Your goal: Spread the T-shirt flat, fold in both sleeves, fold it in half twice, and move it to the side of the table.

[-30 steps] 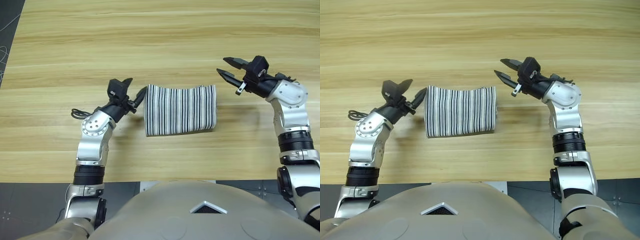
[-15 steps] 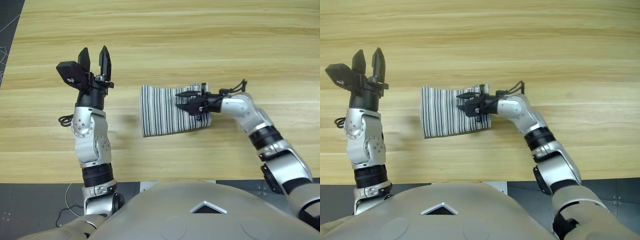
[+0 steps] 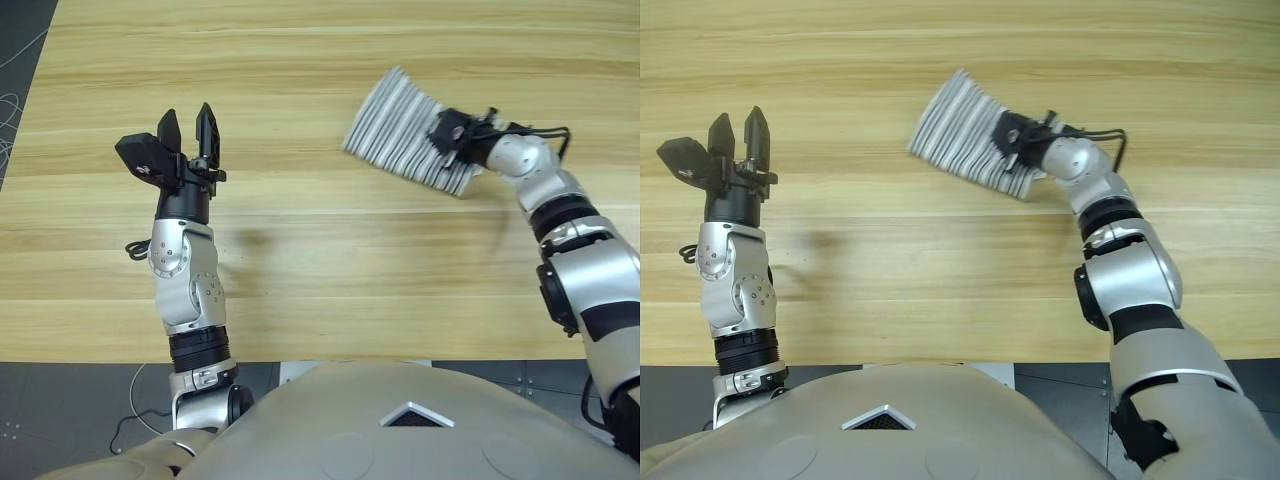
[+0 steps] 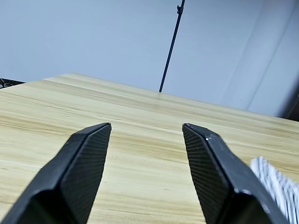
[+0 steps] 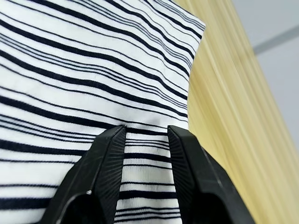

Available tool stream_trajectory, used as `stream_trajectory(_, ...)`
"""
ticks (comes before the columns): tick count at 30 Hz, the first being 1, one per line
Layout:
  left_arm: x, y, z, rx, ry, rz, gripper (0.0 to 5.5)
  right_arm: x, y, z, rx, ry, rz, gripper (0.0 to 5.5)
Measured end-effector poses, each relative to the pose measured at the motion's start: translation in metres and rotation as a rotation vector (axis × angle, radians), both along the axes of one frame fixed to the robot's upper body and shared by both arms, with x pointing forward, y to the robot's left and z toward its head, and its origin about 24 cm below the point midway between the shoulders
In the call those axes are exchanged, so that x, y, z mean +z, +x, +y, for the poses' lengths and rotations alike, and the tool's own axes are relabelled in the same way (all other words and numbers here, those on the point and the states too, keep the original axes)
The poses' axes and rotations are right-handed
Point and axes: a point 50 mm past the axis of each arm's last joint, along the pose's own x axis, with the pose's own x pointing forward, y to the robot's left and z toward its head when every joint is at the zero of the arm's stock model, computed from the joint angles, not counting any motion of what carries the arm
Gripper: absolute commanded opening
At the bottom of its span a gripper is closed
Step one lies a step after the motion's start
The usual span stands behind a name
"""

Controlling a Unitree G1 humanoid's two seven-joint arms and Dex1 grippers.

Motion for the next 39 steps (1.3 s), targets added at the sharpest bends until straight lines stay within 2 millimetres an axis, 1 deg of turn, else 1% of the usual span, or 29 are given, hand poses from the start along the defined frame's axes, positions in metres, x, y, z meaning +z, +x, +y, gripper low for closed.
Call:
stream_trajectory(3, 0.002, -0.003, 0.0, 0.006, -0.004, 0.002, 2.84, -0.004, -0.007, -0.051, -0.361, 0.133, 0.012, 1.64)
stream_trajectory(4, 0.001, -0.005, 0.0, 0.01, -0.013, 0.009, 2.84, -0.007, -0.015, -0.071, -0.492, 0.172, 0.013, 1.64)
stream_trajectory(5, 0.0, -0.007, 0.0, 0.014, -0.02, 0.017, 2.84, -0.008, -0.021, -0.088, -0.586, 0.195, 0.009, 1.64)
stream_trajectory(7, -0.002, -0.011, 0.001, 0.023, -0.012, 0.029, 2.84, -0.011, -0.037, -0.116, -0.727, 0.229, -0.01, 1.64)
stream_trajectory(10, -0.005, -0.016, 0.0, 0.041, 0.03, 0.055, 2.84, -0.013, -0.058, -0.147, -0.851, 0.246, -0.029, 1.64)
stream_trajectory(12, -0.005, -0.017, -0.001, 0.038, 0.048, 0.062, 2.84, -0.014, -0.064, -0.153, -0.874, 0.249, -0.036, 1.64)
stream_trajectory(17, -0.008, -0.017, -0.008, 0.023, 0.054, 0.074, 2.84, -0.015, -0.071, -0.157, -0.868, 0.242, -0.05, 1.64)
stream_trajectory(20, -0.009, -0.019, -0.01, 0.028, 0.059, 0.08, 2.84, -0.017, -0.081, -0.163, -0.866, 0.224, -0.087, 1.64)
stream_trajectory(21, -0.008, -0.019, -0.01, 0.033, 0.065, 0.076, 2.84, -0.017, -0.085, -0.166, -0.88, 0.215, -0.115, 1.64)
stream_trajectory(23, -0.006, -0.019, -0.01, 0.043, 0.069, 0.068, 2.84, -0.012, -0.094, -0.172, -0.922, 0.183, -0.261, 1.64)
stream_trajectory(24, -0.005, -0.019, -0.009, 0.049, 0.074, 0.062, 2.84, -0.002, -0.094, -0.175, -0.941, 0.189, -0.376, 1.64)
stream_trajectory(25, -0.002, -0.019, -0.01, 0.049, 0.076, 0.05, 2.84, 0.019, -0.086, -0.175, -0.918, 0.206, -0.533, 1.64)
stream_trajectory(26, 0.002, -0.019, -0.01, 0.048, 0.078, 0.032, 2.84, 0.036, -0.08, -0.173, -0.882, 0.211, -0.64, 1.64)
stream_trajectory(27, 0.008, -0.019, -0.01, 0.049, 0.084, 0.006, 2.84, 0.058, -0.073, -0.165, -0.811, 0.218, -0.769, 1.64)
stream_trajectory(28, 0.016, -0.02, -0.01, 0.051, 0.092, -0.026, 2.84, 0.08, -0.066, -0.152, -0.714, 0.233, -0.899, 1.64)
stream_trajectory(29, 0.021, -0.02, -0.01, 0.052, 0.098, -0.044, 2.84, 0.092, -0.064, -0.142, -0.658, 0.25, -0.967, 1.64)
stream_trajectory(30, 0.024, -0.02, -0.01, 0.051, 0.106, -0.058, 2.84, 0.099, -0.062, -0.131, -0.615, 0.274, -1.016, 1.64)
stream_trajectory(31, 0.026, -0.02, -0.01, 0.051, 0.11, -0.067, 2.84, 0.099, -0.062, -0.12, -0.585, 0.305, -1.034, 1.64)
stream_trajectory(32, 0.029, -0.018, -0.011, 0.053, 0.12, -0.077, 2.84, 0.093, -0.062, -0.103, -0.554, 0.356, -1.029, 1.64)
stream_trajectory(33, 0.033, -0.014, -0.013, 0.054, 0.135, -0.099, 2.84, 0.084, -0.06, -0.083, -0.524, 0.421, -1.006, 1.64)
stream_trajectory(34, 0.036, -0.007, -0.017, 0.066, 0.156, -0.132, 2.84, 0.074, -0.058, -0.056, -0.479, 0.525, -0.974, 1.64)
stream_trajectory(36, 0.03, 0.004, -0.027, 0.074, 0.248, -0.148, 2.84, 0.064, -0.055, -0.019, -0.449, 0.69, -0.922, 1.64)
stream_trajectory(37, 0.025, 0.008, -0.033, 0.064, 0.295, -0.152, 2.84, 0.06, -0.054, -0.005, -0.442, 0.761, -0.899, 1.64)
stream_trajectory(39, 0.02, 0.014, -0.035, 0.076, 0.337, -0.19, 2.84, 0.054, -0.057, 0.013, -0.416, 0.853, -0.864, 1.64)
